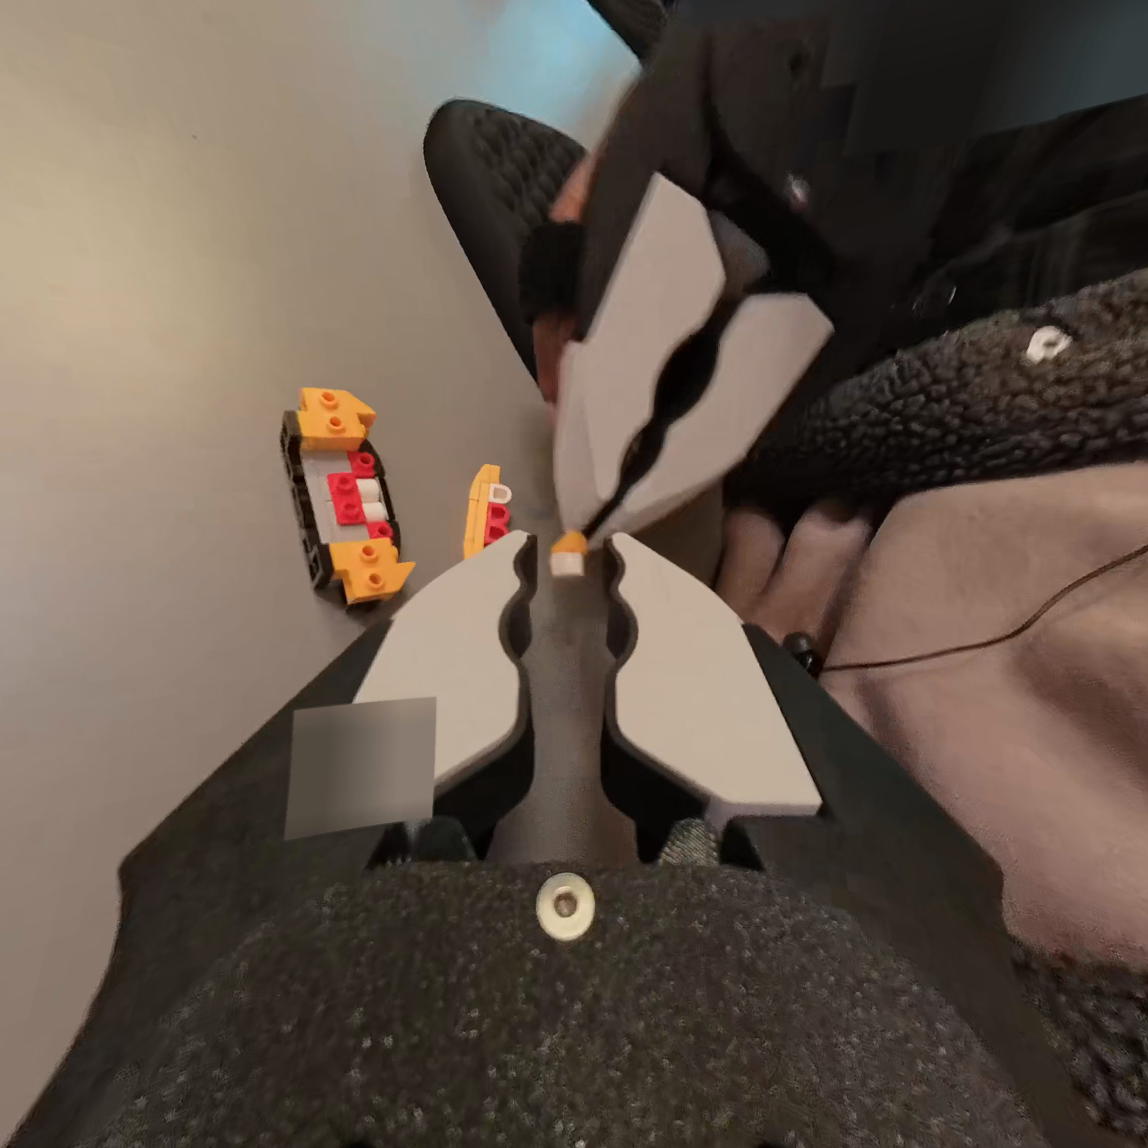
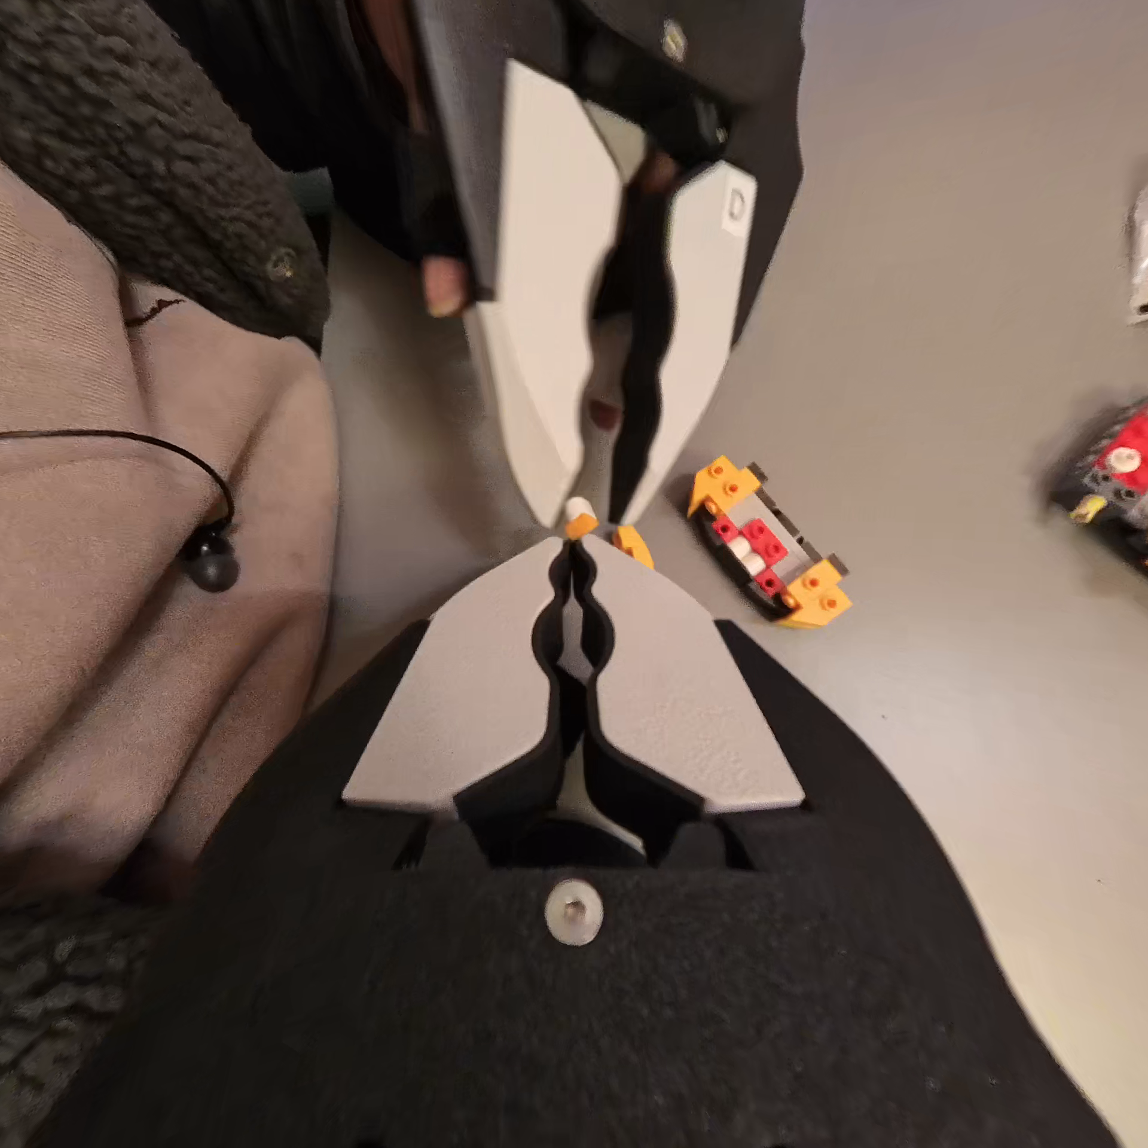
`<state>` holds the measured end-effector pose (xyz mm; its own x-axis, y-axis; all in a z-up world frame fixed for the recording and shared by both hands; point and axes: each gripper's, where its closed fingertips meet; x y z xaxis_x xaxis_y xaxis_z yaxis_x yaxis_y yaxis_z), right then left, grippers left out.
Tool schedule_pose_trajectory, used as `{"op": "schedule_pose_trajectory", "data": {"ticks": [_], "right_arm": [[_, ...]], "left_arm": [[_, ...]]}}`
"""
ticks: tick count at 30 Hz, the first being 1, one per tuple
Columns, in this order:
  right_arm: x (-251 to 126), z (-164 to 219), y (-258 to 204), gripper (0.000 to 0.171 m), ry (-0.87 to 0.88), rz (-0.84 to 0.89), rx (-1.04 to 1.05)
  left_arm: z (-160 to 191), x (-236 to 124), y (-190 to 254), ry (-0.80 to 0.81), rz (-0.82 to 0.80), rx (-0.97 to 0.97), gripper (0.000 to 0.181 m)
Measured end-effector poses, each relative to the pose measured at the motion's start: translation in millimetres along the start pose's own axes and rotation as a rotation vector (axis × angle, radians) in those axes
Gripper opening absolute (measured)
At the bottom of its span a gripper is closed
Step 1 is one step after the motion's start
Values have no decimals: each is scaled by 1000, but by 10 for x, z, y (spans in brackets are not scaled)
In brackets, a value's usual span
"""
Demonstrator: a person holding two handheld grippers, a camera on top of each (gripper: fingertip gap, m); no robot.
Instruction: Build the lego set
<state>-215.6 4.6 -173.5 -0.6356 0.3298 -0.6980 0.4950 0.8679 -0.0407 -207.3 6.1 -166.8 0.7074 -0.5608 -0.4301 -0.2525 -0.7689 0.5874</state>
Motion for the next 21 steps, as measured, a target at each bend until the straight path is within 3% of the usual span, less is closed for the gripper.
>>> {"op": "schedule_pose_trajectory", "data": {"ticks": [7, 15, 21], "right_arm": [[78, 154, 36, 0, -178, -128, -36], [157, 260, -7, 0, -366, -220, -84], [161, 265, 1, 2, -403, -219, -78]], "left_arm": [[203, -14, -173, -174, -200, 245, 27], [281, 33, -261, -277, -303, 453, 6], [297, 42, -285, -290, -324, 464, 6]]}}
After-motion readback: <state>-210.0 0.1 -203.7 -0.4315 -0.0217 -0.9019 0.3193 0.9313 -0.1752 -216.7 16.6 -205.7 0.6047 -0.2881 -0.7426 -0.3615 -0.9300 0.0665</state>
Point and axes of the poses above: each gripper's, where its closed fingertips meet, x out along the fingers, z out of its underside, y = z × x across the jaws, and after that the axes turned 4 degrees about z, right-handed
